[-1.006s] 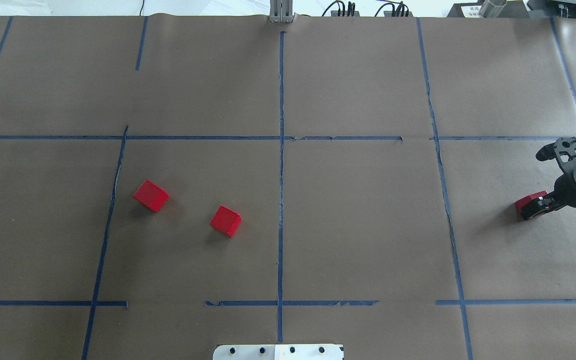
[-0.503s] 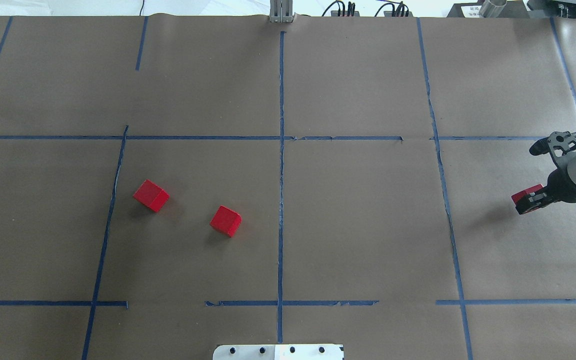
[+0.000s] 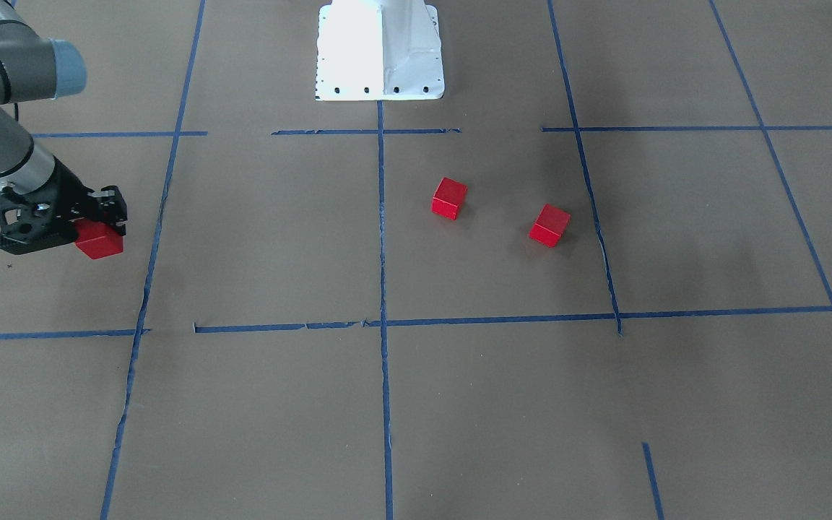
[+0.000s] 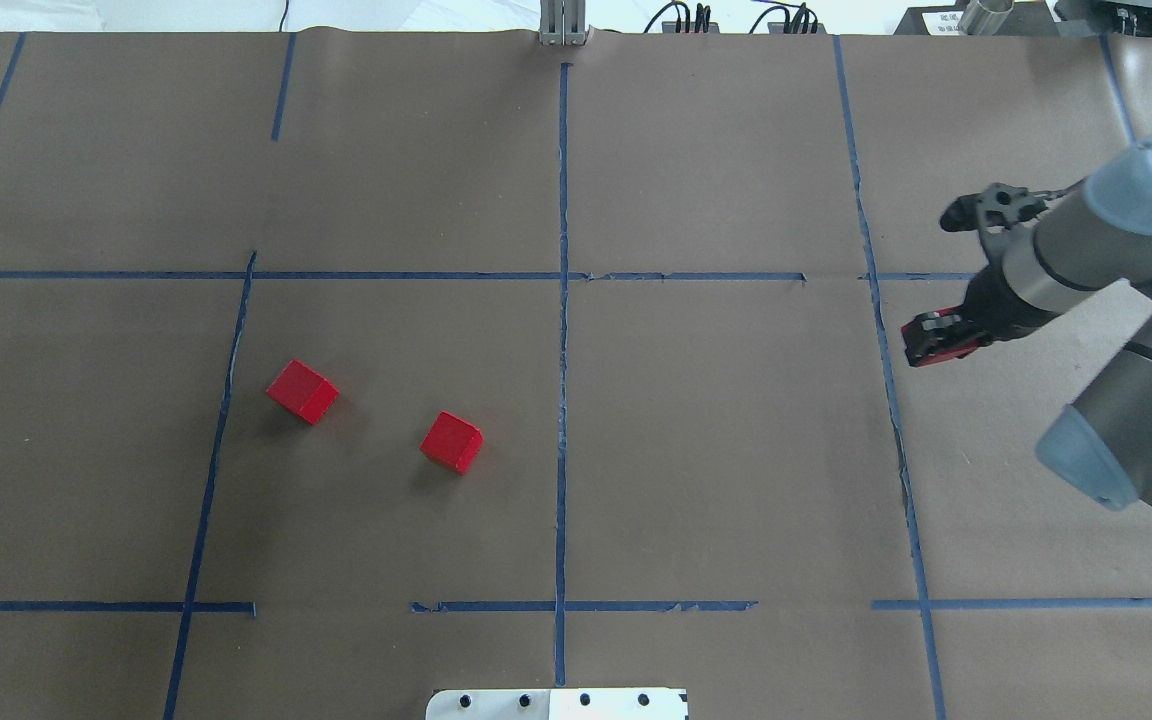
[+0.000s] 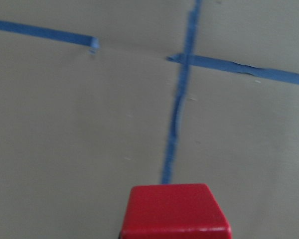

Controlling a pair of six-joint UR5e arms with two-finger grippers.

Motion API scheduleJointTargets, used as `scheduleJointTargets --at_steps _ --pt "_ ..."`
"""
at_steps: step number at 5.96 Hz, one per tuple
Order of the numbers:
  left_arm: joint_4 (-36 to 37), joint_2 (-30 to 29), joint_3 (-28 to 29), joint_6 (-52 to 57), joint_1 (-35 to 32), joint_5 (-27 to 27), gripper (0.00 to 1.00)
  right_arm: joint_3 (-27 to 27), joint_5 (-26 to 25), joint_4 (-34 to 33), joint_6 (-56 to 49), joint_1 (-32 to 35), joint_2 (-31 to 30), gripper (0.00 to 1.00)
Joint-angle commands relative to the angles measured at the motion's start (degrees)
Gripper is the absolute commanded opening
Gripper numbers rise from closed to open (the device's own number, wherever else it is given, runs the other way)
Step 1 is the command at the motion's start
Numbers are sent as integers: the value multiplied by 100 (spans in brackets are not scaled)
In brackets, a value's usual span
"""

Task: Form red blocks into L shape at center
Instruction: 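Carry the red cube with the right gripper toward the table center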

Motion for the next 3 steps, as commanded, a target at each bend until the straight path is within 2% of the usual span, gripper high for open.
scheduleJointTargets --at_steps 1,2,3 --pt "0 0 3 6 0 0 100 -69 -390 -974 1501 -826 1531 0" --pt "0 0 4 6 0 0 100 -444 -637 -1030 2144 -1187 2104 0" --pt "0 0 4 -2 0 0 100 -1083 -692 -1031 2725 -1435 2832 0"
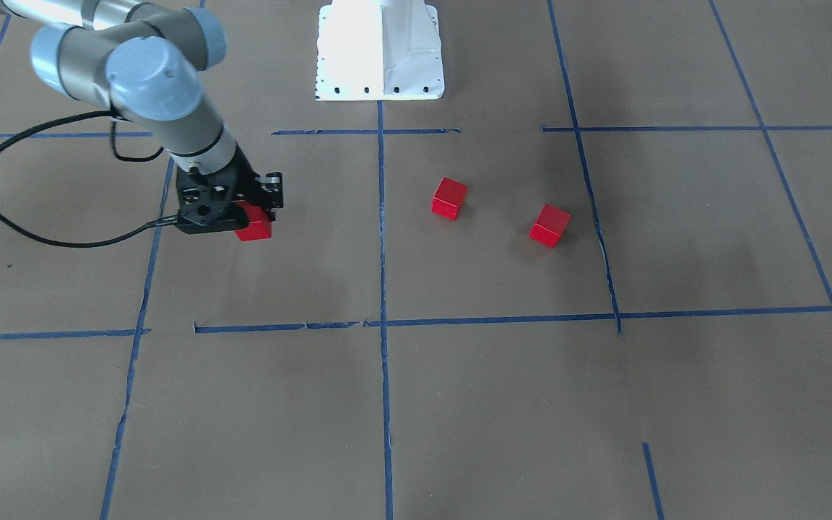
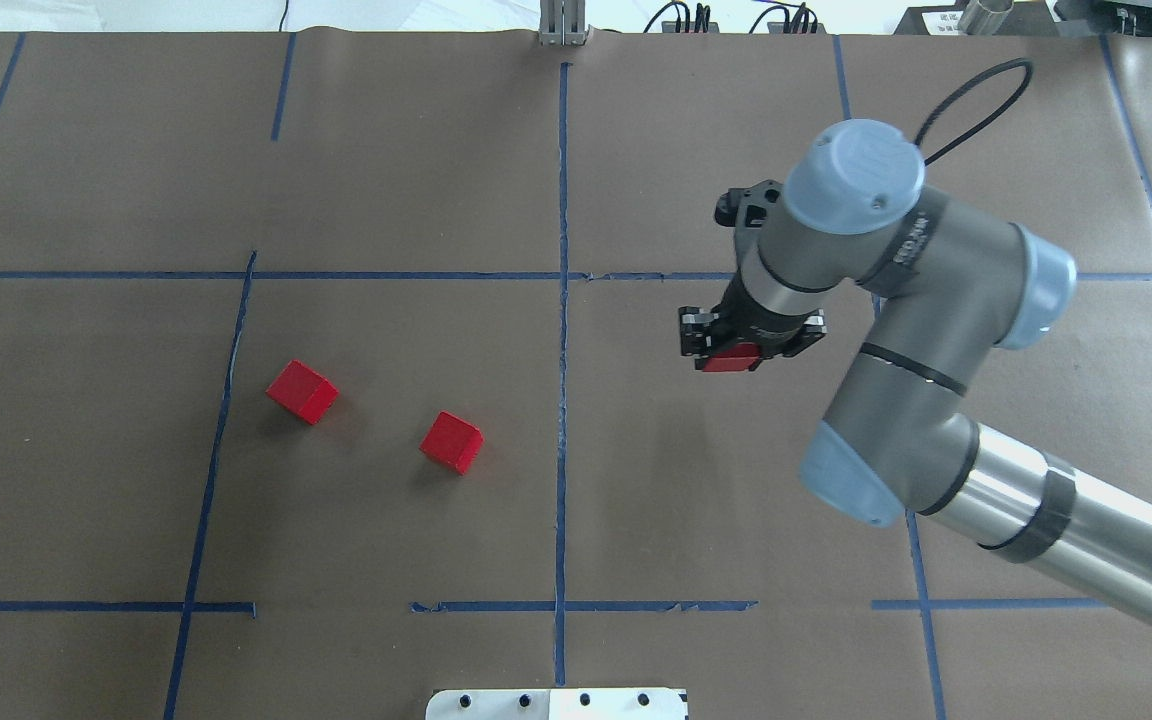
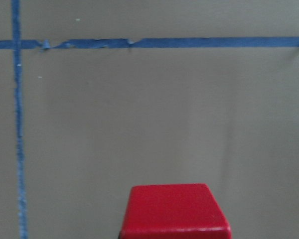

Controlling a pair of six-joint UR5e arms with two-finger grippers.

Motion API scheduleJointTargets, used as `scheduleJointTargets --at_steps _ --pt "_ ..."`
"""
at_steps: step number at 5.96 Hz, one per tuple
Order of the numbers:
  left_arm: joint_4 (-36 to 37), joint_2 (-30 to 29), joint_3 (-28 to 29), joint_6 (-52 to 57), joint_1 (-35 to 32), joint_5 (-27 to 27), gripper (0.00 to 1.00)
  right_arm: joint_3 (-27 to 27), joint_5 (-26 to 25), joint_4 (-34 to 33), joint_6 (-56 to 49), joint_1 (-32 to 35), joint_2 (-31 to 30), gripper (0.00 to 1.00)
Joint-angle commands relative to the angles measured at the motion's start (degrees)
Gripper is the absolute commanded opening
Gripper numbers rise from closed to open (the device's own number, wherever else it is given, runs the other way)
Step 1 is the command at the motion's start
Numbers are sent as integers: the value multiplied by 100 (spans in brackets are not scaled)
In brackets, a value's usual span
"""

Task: Form red blocks into L shape at center
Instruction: 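Carry the red cube with the right gripper toward the table center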

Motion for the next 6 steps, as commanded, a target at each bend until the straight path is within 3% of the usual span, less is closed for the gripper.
scheduleJointTargets --at_steps 1,2,4,6 --pt "0 0 1 2 0 0 100 -1023 -205 -43 1060 -602 1133 4" --pt "0 0 9 -6 0 0 100 -1271 -563 -8 1152 -910 1276 7" --pt "0 0 27 -6 0 0 100 -1911 -689 80 1152 -1062 1644 14" --pt "0 0 36 -6 0 0 100 -2161 -830 537 1206 -1115 1612 25"
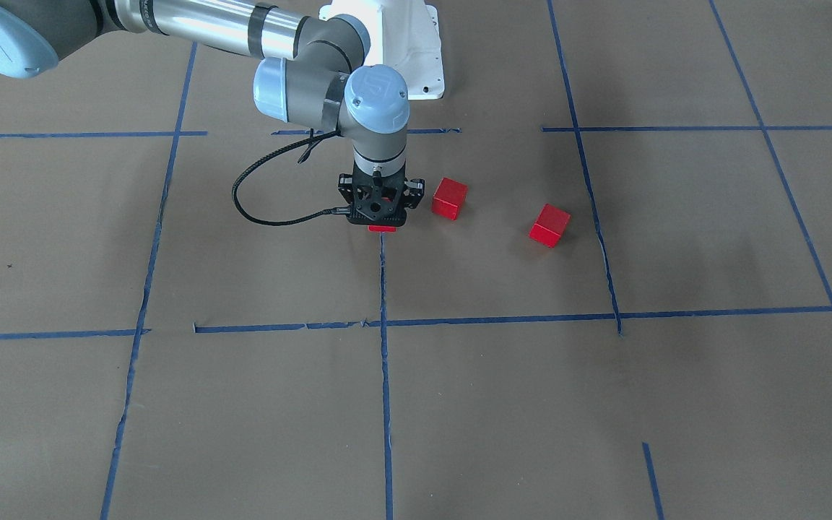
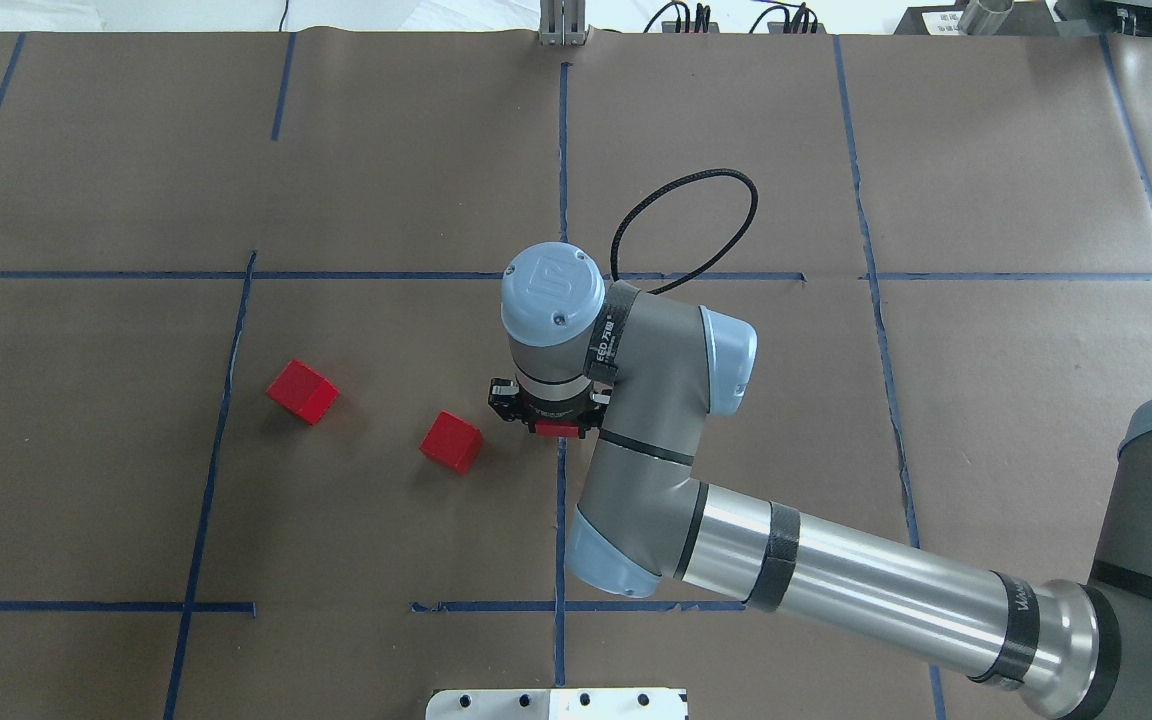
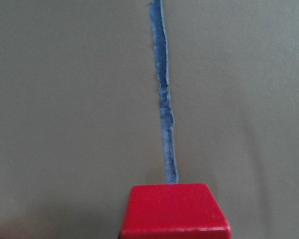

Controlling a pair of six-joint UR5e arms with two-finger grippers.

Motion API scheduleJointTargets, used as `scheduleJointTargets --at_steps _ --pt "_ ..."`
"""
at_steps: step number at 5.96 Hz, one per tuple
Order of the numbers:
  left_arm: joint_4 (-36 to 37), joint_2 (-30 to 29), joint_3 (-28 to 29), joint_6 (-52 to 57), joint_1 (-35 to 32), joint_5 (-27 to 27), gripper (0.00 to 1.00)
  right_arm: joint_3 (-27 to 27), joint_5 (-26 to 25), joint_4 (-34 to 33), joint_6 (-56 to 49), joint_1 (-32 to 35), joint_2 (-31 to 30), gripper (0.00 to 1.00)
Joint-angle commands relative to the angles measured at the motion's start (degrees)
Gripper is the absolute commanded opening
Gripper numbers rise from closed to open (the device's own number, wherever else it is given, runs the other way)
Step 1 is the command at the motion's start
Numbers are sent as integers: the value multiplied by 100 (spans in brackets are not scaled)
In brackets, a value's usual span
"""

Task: Form red blocks into L shape at center
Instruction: 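Carry the red cube with the right gripper toward the table center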

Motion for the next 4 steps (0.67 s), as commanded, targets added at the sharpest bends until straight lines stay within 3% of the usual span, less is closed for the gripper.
scheduleJointTargets --at_steps 1,2,3,4 --pt "0 0 4 4 0 0 100 -107 -47 135 -5 -36 11 71" --pt "0 0 4 -4 0 0 100 -115 -47 135 -31 -36 -6 73" --pt "0 0 4 -4 0 0 100 -89 -55 135 -57 -27 -7 100" --pt "0 0 4 4 0 0 100 50 -29 135 -75 51 19 100"
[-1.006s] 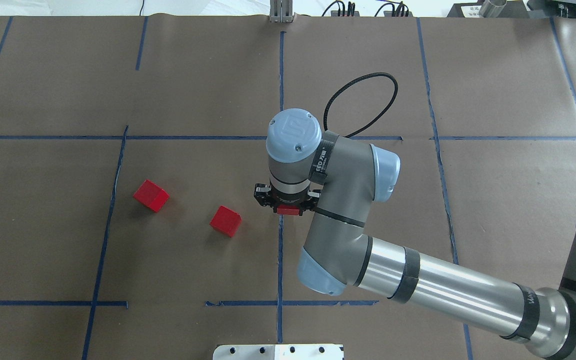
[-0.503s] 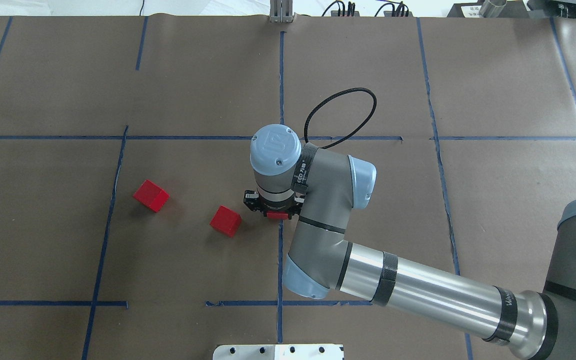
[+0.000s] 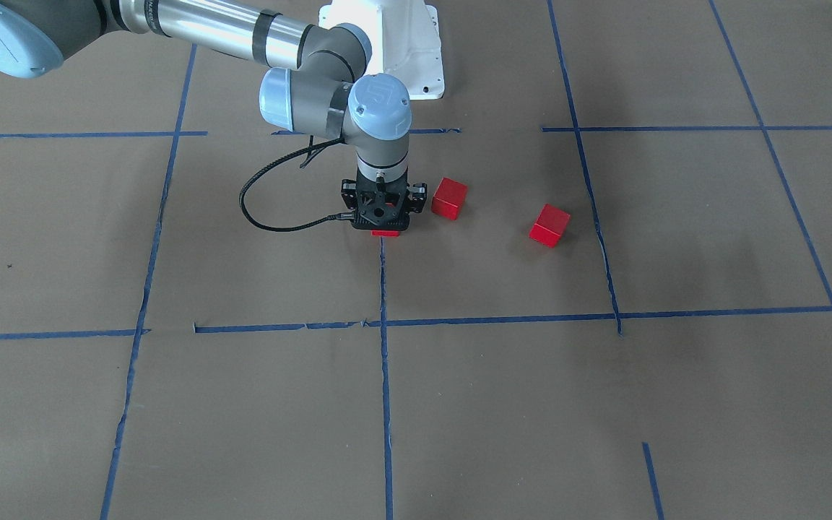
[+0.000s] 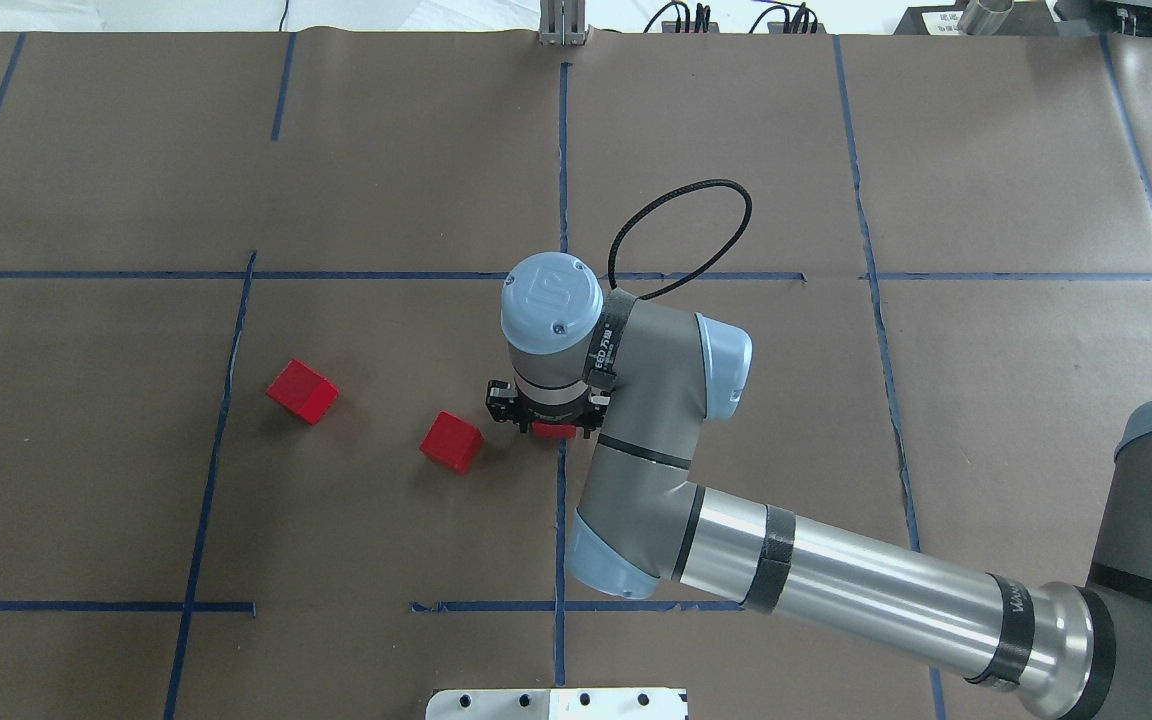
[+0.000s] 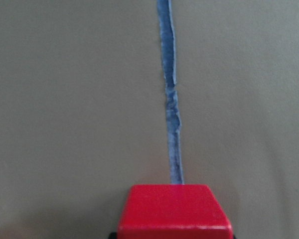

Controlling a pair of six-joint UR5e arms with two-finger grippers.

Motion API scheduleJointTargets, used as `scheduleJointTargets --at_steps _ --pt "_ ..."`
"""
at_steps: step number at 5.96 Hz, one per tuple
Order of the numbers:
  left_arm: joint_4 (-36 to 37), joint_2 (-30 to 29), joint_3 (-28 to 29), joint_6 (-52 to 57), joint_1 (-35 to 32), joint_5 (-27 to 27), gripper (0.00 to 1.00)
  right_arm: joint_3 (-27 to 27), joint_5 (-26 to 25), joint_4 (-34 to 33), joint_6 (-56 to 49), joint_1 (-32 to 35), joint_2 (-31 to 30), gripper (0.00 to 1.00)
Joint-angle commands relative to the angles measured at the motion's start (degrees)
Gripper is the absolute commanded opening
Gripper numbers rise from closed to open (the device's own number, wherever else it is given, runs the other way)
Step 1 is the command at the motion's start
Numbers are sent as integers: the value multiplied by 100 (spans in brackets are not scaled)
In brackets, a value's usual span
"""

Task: Form red blocks into L shape at center
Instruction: 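Set the cube down at center, open the right gripper and withdraw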

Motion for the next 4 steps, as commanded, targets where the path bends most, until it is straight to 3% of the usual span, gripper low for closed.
scheduleJointTargets --at_steps 1,2,4 --pt "0 0 -9 6 0 -9 100 432 94 -95 -29 315 8 100" --pt "-17 -9 -52 6 0 0 100 792 251 -462 -290 718 -1 100" --pt "-61 -61 -79 6 9 17 100 1277 1250 -948 -1586 1937 -437 100"
